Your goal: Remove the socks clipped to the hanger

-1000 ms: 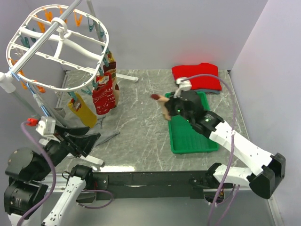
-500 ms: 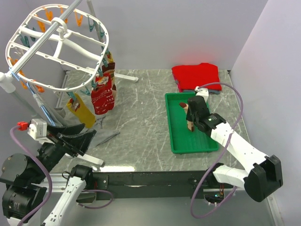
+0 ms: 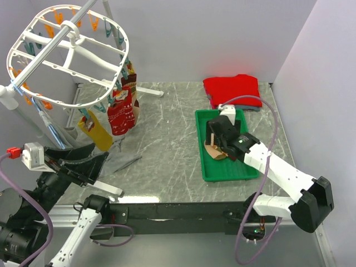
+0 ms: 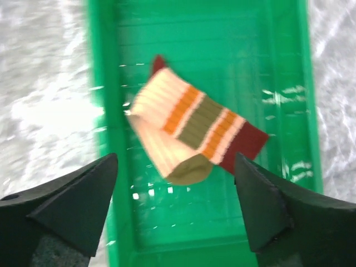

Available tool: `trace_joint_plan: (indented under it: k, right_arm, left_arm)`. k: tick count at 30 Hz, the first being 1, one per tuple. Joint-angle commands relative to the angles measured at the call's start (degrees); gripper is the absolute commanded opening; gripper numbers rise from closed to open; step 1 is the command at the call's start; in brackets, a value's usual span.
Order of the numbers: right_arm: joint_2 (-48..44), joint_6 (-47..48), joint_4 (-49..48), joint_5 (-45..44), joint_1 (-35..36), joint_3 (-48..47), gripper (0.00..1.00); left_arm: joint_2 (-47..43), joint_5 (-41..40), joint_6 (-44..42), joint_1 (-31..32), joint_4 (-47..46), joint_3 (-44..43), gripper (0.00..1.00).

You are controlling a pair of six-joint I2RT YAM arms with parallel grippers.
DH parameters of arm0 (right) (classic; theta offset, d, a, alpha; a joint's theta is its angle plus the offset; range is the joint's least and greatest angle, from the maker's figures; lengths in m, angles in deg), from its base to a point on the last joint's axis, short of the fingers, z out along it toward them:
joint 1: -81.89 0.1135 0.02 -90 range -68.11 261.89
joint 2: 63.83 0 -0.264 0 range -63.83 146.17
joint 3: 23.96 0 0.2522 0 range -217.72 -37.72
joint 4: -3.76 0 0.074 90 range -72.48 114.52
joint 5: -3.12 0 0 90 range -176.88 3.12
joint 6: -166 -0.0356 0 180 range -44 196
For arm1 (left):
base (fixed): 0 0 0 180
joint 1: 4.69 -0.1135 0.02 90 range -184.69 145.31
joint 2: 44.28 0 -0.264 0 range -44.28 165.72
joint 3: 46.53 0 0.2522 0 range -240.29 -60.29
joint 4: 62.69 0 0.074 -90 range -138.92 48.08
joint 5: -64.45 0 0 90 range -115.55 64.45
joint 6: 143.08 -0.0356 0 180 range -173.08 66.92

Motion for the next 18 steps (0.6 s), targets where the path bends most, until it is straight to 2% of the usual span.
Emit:
trace_joint_plan:
  k: [1,4,7,11,14,16,18]
  right_arm:
    - [-0.4,1.4,-1.0,-1.3,8.6,-5.7,0.92]
    - [2.3,3.9,-9.4,8.1,15.5,-8.2,0.92]
    - [5.1,7.7,-21.2,13.9,20.6,-9.4,0.91]
    - [10.4,10.8,-36.9,17.7,26.6,-11.7,0.91]
    - [15.5,11.8,-44.5,17.9,28.4,-14.5,0.93]
    - [19.4,12.1,-48.6,15.5,30.9,-15.8,1.0]
    - [24.1,12.3,-54.7,14.1,32.6,-17.9,1.0]
  left_arm:
    - [0.3,-0.4,0.5,1.3,-0.8,-2.2,0.7]
    - [0.9,-2.0,0.2,1.4,0.2,-4.1,0.71]
    - [1.9,-2.9,1.4,1.4,1.3,-5.0,0.71]
    - [3.7,-2.2,2.3,1.4,3.1,-6.9,0.71]
    - [4.1,-2.2,1.6,1.4,3.2,-7.8,0.71]
    - [4.2,-2.2,1.2,1.4,3.9,-8.7,0.71]
    - [4.3,-2.4,2.0,1.7,4.3,-9.6,0.7]
